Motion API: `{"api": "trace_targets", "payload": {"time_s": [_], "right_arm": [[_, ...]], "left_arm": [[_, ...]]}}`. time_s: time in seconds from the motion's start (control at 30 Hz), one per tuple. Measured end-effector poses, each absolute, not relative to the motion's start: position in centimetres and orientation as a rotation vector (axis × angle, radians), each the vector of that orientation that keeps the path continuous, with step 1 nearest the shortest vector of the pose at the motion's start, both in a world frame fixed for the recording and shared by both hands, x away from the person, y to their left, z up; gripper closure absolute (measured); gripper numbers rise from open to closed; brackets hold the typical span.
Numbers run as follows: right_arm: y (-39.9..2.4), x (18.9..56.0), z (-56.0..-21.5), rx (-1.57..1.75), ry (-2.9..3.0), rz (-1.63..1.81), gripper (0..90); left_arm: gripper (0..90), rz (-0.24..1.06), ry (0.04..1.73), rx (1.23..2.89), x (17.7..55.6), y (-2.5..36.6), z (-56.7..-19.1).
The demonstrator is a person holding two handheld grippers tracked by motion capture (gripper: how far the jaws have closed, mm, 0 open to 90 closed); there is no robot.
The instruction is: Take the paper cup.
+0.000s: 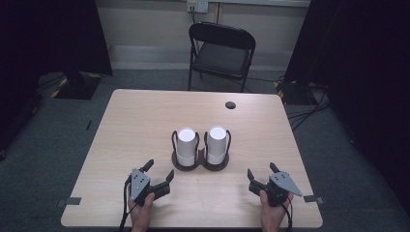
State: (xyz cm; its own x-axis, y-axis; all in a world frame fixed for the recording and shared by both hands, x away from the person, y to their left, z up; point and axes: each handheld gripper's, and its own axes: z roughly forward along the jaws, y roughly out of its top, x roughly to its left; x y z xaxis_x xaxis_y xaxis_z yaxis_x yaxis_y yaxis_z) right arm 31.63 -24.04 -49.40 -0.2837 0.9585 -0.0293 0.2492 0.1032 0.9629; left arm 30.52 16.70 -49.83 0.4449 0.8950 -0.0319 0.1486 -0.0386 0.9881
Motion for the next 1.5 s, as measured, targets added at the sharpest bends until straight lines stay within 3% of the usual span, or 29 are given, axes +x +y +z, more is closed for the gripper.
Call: {"api": "trace_targets", "payload": {"time_s": [0.27, 0.63, 1.5], "right_arm": [[-24.5, 31.4, -49.4, 1.208, 1.614, 1.281, 13.4], [-22.6, 31.9, -49.2, 1.201, 1.724, 1.338, 23.4], [-19.2, 33.5, -45.3, 1.023, 1.727, 1.492, 32.8]], "left_arm": [[17.1, 0.776, 0.987, 1.469, 30.5, 16.9, -49.9], [16.3, 0.735, 0.970, 1.471, 30.6, 17.2, -49.9], [16.7, 0.762, 0.935, 1.497, 30.5, 16.9, -49.9]]}}
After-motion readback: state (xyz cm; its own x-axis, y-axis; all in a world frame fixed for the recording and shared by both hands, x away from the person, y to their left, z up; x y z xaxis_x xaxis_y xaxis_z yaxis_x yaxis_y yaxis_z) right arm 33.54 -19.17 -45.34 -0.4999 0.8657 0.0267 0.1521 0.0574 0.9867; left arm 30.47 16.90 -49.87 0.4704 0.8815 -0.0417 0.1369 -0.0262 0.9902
